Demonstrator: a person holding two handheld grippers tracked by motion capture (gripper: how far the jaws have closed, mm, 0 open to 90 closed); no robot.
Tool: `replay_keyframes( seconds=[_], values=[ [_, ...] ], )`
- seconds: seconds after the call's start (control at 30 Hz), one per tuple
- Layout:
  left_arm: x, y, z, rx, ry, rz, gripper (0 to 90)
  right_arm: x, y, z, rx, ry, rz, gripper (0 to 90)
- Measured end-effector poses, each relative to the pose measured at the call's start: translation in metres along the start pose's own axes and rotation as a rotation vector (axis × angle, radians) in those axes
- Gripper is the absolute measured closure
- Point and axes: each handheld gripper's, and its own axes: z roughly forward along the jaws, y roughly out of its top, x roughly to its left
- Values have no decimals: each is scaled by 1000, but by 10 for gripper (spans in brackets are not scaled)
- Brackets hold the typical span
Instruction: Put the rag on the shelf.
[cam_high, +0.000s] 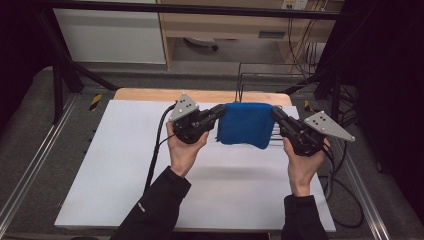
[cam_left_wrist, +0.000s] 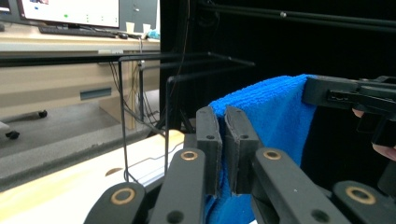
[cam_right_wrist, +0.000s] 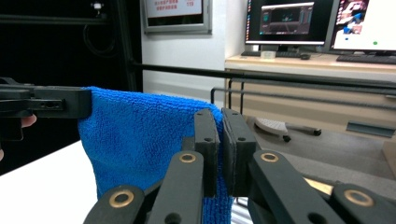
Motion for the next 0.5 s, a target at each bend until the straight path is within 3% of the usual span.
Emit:
replay_keyframes(
  seconds=[0.5],
  values=[
    [1, 29, 17, -85, 5, -19, 854, -7, 35, 5, -68, -47, -45, 864]
  ],
)
